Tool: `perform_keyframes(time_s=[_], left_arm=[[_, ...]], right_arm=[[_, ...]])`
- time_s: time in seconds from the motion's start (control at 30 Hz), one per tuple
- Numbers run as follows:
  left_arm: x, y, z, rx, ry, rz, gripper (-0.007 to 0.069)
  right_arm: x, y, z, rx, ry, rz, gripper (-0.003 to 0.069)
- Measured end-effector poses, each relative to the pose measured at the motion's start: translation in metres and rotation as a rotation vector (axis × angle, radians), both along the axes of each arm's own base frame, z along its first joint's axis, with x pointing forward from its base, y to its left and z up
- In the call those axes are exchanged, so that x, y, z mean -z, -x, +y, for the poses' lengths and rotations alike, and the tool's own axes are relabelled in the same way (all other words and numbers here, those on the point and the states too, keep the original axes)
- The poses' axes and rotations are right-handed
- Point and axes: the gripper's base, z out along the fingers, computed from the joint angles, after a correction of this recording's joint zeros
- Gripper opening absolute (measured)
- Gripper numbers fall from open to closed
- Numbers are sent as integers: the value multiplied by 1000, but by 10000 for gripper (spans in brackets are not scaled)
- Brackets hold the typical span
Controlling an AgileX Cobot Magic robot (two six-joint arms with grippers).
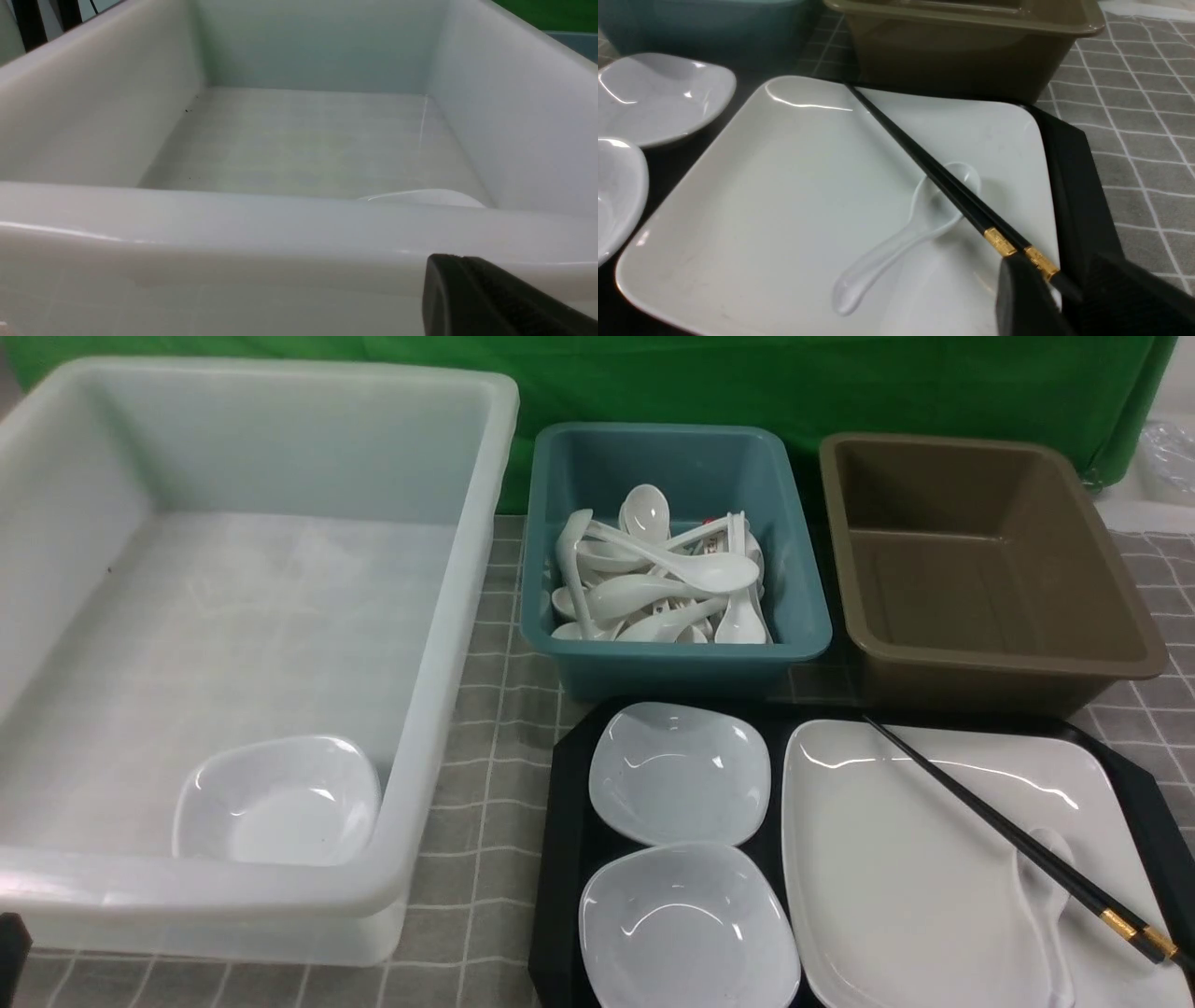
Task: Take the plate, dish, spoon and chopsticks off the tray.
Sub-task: Use the right arm to grab a pair of chopsticks from the plate
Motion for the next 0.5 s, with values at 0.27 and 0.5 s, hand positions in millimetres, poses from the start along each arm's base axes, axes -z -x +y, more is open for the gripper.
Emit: perform_keyframes(time_s=[0.27,0.5], left_arm=[[0,0,0,0,0,0,10],[-5,-1,0,-9,49,-53,10]], right_arm=[[0,0,0,0,0,0,239],[0,0,0,0,0,0,239]])
